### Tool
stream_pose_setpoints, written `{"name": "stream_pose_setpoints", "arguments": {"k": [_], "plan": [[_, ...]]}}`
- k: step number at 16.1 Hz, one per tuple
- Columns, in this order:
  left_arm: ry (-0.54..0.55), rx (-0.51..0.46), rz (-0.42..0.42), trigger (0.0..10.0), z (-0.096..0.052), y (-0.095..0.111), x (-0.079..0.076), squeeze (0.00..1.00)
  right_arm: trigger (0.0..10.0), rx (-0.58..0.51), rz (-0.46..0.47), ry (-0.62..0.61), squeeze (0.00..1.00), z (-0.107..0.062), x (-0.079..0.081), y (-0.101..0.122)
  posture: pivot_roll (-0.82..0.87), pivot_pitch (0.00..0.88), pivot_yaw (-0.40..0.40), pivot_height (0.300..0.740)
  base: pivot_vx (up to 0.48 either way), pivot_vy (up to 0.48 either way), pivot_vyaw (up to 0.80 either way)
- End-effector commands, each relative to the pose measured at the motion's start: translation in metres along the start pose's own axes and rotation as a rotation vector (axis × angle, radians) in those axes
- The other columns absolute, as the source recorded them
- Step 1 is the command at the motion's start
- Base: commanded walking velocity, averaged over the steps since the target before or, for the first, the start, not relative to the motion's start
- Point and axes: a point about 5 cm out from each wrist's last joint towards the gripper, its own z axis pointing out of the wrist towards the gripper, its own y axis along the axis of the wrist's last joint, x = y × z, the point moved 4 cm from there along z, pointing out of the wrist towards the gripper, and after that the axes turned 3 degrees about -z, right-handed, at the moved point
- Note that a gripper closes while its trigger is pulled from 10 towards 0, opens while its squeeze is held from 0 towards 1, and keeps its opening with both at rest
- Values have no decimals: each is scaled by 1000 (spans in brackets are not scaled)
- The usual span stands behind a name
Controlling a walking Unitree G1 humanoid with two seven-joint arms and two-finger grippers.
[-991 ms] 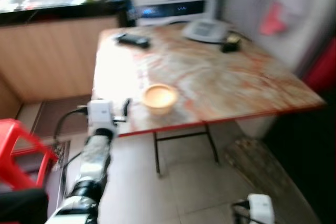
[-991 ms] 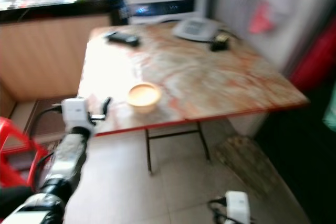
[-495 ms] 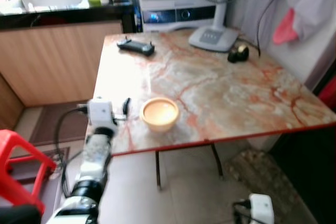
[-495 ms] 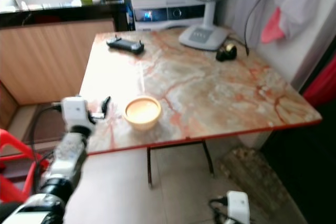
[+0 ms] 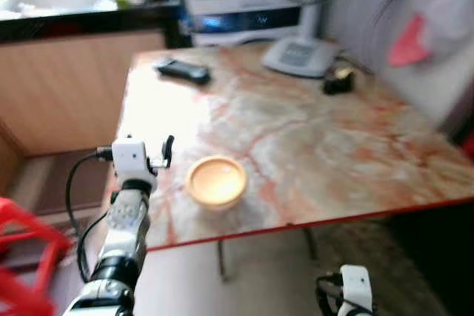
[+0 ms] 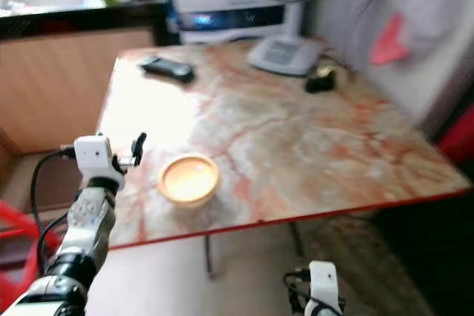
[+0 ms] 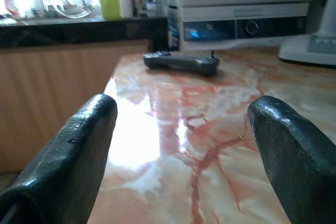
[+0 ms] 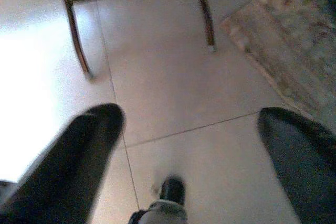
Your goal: Restocking fridge
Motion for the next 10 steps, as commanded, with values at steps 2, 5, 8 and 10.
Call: {"name": "stream_pose_setpoints", "arguments": {"k": [2,5,8,10], "plan": [[-14,-9,-2,10000,-2,0,-7,0,10000,37,0,-15,0,-3,-6,-12,48,0,12,740,0,0,0],[-1,12,-21,10000,-4,-4,-4,0,10000,35,1,-14,0,-3,-5,-12,47,0,13,740,0,0,0],[-50,-6,-148,10000,-1,4,-22,0,10000,36,-2,-14,0,-3,-6,-12,43,0,10,740,0,0,0],[6,14,-296,10000,1,3,-20,0,10000,36,-2,-16,0,-3,-7,-13,33,0,15,740,0,0,0]]}}
